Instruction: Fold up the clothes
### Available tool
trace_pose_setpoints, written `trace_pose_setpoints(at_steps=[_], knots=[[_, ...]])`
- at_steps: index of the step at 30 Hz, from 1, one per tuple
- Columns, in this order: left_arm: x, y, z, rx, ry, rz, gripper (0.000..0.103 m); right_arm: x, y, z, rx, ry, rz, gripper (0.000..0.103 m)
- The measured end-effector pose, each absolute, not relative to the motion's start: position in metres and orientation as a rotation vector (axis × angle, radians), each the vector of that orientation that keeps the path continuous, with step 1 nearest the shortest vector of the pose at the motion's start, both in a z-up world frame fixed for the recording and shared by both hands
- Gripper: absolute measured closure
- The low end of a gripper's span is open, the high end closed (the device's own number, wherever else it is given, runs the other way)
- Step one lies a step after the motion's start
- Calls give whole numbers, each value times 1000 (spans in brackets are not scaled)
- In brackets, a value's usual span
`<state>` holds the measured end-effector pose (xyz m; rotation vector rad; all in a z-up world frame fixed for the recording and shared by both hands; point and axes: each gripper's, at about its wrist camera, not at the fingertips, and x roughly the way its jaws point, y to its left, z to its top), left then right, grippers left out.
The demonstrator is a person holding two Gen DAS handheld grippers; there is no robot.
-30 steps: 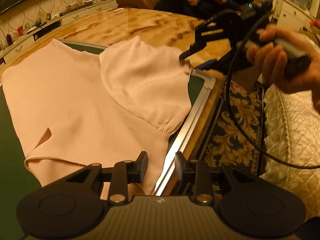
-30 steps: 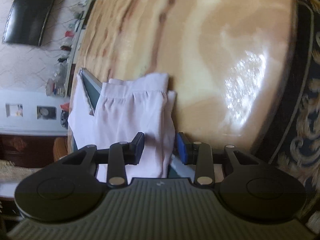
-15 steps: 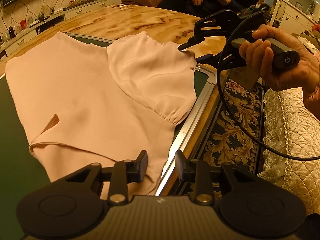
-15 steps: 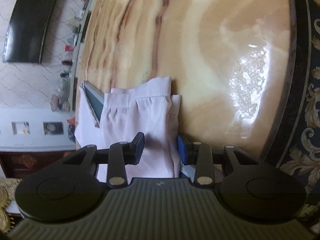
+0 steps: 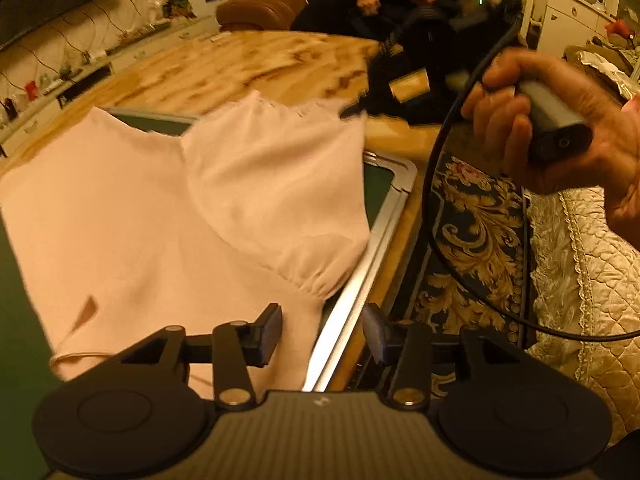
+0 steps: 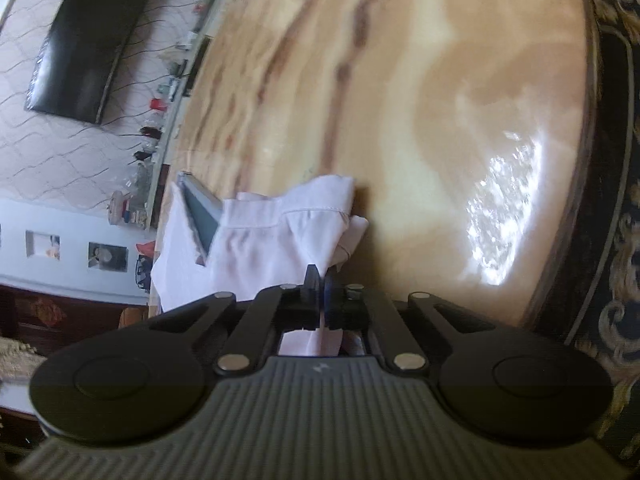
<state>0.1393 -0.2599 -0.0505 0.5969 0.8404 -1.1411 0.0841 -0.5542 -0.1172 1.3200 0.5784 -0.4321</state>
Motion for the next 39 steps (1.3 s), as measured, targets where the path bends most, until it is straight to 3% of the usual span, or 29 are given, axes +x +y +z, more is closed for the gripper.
trace_pose_setpoints(at_steps=[12,17,22,25,28,34,39], knots=[[133,-256,-59,598,839,-1166,49,149,-499,-28,844,655,-291,100],[133,-253,-59,589,834,-1179,48,230,-426,10,469,792,-50,100],[134,-251,-60,579,837,-1180,48,290,-335,-4,174,998,247,98],[134,-252,-60,582,836,-1183,46,303,-312,-17,152,1055,273,82],[132,-252,-61,591,829,-1189,43,298,-328,-18,280,1025,283,76],[132,-251,-64,585,833,-1193,41,291,-374,-12,342,972,181,73],[131,-253,-65,589,830,-1195,39,302,-351,-22,295,1023,257,73]])
